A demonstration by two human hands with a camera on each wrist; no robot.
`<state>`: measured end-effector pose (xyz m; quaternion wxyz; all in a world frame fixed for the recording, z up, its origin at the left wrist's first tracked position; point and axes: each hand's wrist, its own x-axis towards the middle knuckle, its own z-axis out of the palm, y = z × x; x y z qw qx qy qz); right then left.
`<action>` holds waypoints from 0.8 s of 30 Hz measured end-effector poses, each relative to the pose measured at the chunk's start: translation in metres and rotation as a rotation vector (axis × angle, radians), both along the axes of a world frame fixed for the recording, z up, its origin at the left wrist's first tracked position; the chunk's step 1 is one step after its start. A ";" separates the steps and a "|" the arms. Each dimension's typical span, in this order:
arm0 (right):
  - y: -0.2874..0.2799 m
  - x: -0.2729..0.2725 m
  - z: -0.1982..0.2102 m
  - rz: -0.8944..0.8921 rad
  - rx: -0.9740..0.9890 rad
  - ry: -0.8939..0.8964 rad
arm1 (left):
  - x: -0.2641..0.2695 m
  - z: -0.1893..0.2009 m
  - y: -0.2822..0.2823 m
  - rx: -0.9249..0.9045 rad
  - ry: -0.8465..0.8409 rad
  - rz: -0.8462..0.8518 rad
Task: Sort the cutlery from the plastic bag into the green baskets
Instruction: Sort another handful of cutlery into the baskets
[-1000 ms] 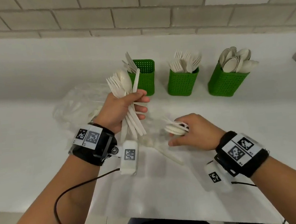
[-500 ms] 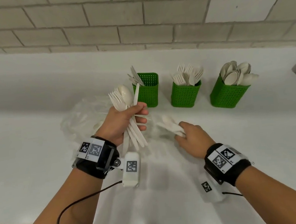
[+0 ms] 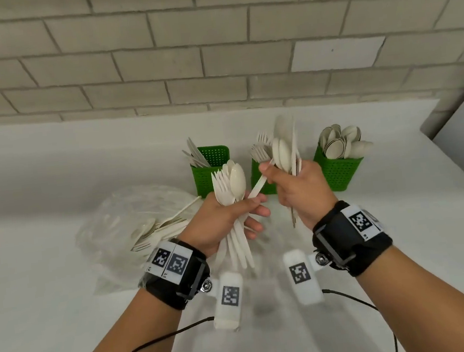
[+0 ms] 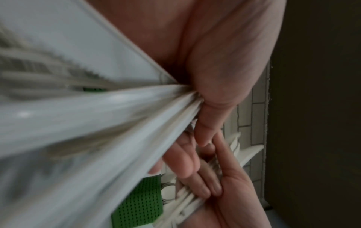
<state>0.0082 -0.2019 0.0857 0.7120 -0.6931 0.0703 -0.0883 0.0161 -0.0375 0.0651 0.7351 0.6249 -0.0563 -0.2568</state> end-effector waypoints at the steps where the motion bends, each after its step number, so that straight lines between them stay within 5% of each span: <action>1: -0.007 0.003 -0.002 -0.070 0.036 -0.006 | 0.001 -0.002 0.002 0.005 -0.002 0.020; 4: -0.027 0.006 -0.004 -0.172 0.127 0.020 | 0.007 -0.006 0.008 -0.008 -0.007 0.155; 7: -0.039 0.006 -0.010 -0.148 -0.030 0.050 | 0.015 -0.006 0.008 -0.007 -0.051 0.275; 11: -0.048 0.001 -0.010 -0.121 -0.743 -0.024 | 0.024 -0.002 0.009 0.205 -0.263 0.197; 14: -0.037 -0.002 -0.007 0.188 -1.027 0.022 | 0.022 0.006 0.003 0.247 -0.347 0.055; 20: -0.034 -0.003 -0.011 0.191 -0.494 0.105 | 0.021 0.010 -0.006 -0.023 -0.154 0.119; 24: -0.022 -0.004 -0.004 0.076 -0.010 0.016 | 0.019 0.009 -0.007 -0.002 -0.162 0.035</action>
